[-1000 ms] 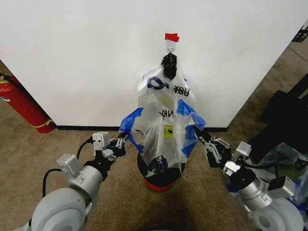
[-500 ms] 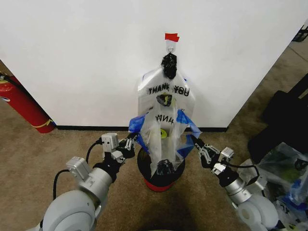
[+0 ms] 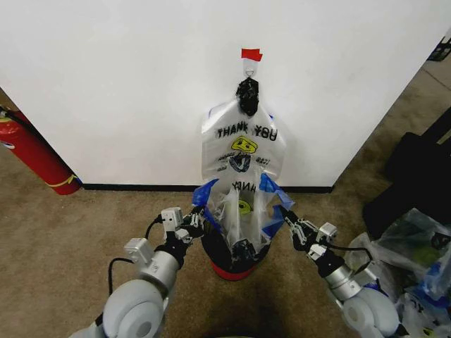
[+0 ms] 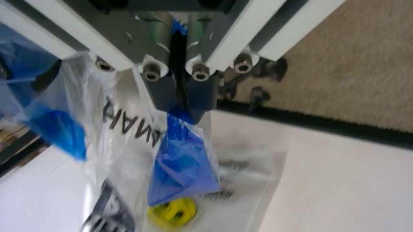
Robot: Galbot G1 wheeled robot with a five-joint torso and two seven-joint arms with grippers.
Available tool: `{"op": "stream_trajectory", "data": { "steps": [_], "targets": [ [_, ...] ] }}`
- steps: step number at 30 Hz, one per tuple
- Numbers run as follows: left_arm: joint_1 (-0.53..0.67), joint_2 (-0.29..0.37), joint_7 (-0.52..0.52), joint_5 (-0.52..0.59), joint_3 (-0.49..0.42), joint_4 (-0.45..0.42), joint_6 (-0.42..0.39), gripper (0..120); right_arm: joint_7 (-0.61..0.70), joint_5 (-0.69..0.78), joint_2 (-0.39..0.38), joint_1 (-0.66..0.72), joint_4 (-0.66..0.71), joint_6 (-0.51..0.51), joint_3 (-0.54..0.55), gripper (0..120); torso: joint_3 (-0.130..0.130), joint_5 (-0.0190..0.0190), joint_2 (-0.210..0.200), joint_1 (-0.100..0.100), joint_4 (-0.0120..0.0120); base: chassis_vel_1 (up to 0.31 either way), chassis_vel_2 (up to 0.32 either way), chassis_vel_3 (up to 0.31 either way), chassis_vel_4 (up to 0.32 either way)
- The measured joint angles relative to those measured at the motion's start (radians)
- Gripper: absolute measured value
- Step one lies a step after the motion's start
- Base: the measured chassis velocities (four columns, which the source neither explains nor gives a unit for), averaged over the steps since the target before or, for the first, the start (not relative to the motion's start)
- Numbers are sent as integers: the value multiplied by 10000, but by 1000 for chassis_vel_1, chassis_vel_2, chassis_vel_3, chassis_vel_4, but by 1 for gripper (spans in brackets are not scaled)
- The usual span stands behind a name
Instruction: Pick up the garbage bag from the wall and place it over the trash bin.
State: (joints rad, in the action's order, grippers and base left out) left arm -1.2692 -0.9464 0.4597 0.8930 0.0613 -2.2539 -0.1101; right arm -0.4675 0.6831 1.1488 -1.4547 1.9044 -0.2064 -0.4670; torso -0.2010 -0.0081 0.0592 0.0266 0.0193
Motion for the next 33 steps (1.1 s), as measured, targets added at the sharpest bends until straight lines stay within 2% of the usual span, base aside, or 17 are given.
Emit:
{"op": "stream_trajectory", "data": {
  "steps": [7,10,19,25,30,33],
  "targets": [
    [-511,385,46,-93,215,1,-259,0,-4,-489,193,-159,-497,-13,247,0,1,-1,0,0,-2,0,0,0,0],
    [-623,603,120,214,462,-241,-577,0,-5,-568,81,-313,-575,-17,174,0,1,0,0,0,-1,0,0,0,0],
    [-459,1493,273,1461,767,-355,-1759,0,-142,-1061,-412,-724,-940,63,-186,0,1,0,0,0,1,0,0,0,0],
    [-425,1952,297,1799,782,-603,-2253,0,-159,-1179,-610,-925,-882,48,-147,0,1,1,0,0,1,0,0,0,0],
    [-410,2428,341,2143,898,-773,-2751,0,-160,-1140,-1003,-980,-735,90,-151,0,1,1,0,0,-1,0,0,0,0],
    [-228,2920,377,2772,1069,-848,-3160,0,-90,-666,-1453,-959,-450,274,-326,0,1,-1,0,0,-1,0,0,0,0]
  ]
}}
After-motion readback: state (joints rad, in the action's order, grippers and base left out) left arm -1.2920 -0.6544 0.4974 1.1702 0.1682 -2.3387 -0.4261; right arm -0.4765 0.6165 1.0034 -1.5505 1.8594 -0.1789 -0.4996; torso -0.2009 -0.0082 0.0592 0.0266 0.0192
